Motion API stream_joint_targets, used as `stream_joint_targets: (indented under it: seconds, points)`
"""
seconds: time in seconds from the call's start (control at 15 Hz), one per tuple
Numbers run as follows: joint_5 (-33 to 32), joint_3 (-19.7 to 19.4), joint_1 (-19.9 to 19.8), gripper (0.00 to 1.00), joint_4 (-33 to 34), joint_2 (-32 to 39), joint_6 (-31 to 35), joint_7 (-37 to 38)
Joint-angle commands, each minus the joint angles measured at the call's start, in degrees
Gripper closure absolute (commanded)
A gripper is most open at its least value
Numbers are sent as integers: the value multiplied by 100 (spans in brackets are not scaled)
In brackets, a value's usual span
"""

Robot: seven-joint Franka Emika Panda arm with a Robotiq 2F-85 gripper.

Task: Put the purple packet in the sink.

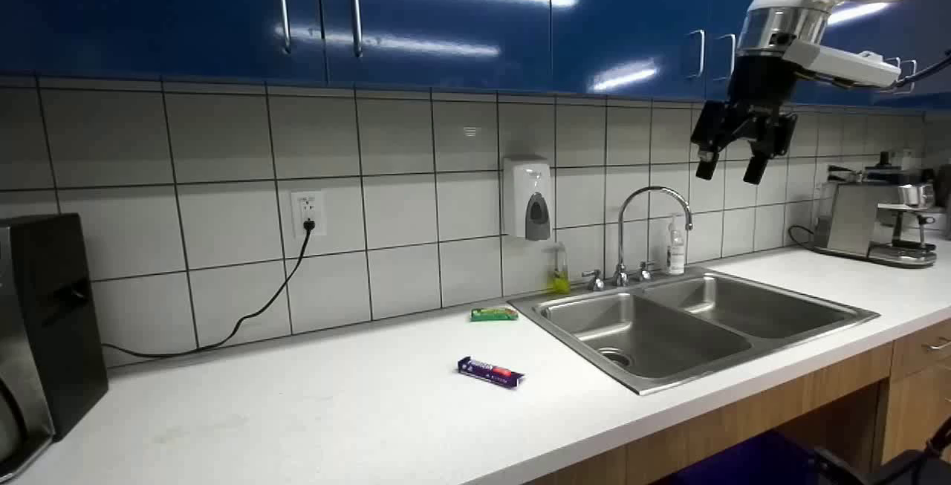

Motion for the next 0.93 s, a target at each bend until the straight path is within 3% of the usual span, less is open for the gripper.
stream_joint_targets:
  seconds: [0.0,0.4,0.87]
  points:
    - [45,43,-55,0,16,24,-15,-39]
    - [160,195,264,0,-343,273,404,-107]
    - [528,424,921,0,-648,1193,1656,-116]
